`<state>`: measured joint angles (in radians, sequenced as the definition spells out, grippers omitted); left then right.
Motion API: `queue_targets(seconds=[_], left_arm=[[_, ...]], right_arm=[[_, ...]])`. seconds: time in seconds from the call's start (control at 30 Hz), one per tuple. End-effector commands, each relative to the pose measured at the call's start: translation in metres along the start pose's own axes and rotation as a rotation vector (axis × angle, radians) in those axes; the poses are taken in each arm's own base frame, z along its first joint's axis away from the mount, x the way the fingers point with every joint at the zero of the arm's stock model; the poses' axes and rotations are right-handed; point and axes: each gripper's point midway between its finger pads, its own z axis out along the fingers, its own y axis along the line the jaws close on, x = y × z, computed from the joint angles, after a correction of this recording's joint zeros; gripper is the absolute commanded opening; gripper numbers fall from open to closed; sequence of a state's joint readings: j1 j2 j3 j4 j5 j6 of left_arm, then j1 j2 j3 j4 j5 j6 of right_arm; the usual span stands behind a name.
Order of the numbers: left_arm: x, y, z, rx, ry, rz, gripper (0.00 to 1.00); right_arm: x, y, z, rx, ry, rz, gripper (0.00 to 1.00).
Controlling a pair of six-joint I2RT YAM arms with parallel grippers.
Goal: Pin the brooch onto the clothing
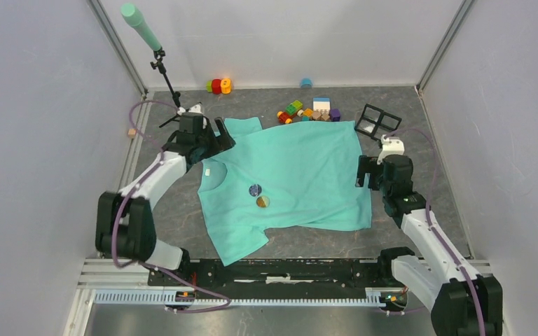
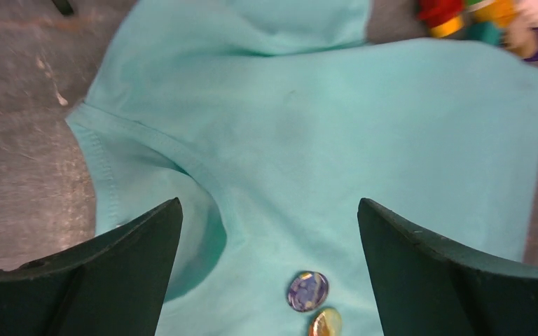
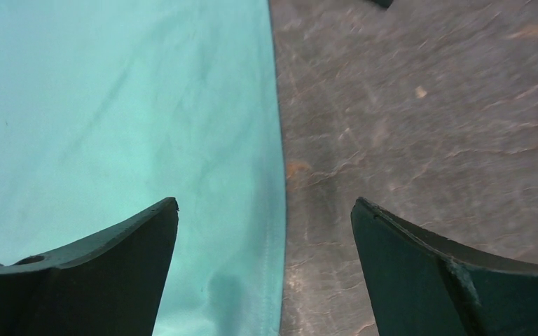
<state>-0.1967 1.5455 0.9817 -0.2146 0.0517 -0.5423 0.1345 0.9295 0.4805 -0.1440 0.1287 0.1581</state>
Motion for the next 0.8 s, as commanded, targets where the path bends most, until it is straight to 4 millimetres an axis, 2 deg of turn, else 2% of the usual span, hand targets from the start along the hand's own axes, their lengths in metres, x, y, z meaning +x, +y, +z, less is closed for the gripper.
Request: queue_targets(seconds=[0.0,0.13,0.23,0.3,0.37,0.5,0.77], left_arm=[[-0.058,-0.028,-0.079,0.084,-0.215,0.144,1.00],[-0.090,-0.043,-0.152,0.140,-0.411,0.257,1.00],[-0.095,-0.044,-0.189,0.162,-0.532,0.317,1.00],[-0.094,-0.034,-0.205,0.140,-0.600,0.322,1.00],[-0.082,-0.023,-0.207,0.126,-0.622,0.320,1.00],[-0.067,-0.003,-0.205,0.082,-0.636,0.282,1.00],[-0.067,-0.004,-0.205,0.081,-0.625,0.286,1.00]], right_arm=[[-0.070,-0.016,-0.025,0.080,-0.205,-0.031,0.98],[-0.109,-0.021,-0.053,0.097,-0.366,-0.058,0.98],[-0.127,-0.024,-0.076,0.101,-0.499,-0.053,0.98],[-0.133,-0.027,-0.089,0.108,-0.595,-0.054,0.98],[-0.130,-0.030,-0.098,0.117,-0.665,-0.047,0.98],[-0.118,-0.036,-0.103,0.137,-0.717,-0.014,0.98],[-0.118,-0.040,-0.104,0.158,-0.705,-0.012,0.98]])
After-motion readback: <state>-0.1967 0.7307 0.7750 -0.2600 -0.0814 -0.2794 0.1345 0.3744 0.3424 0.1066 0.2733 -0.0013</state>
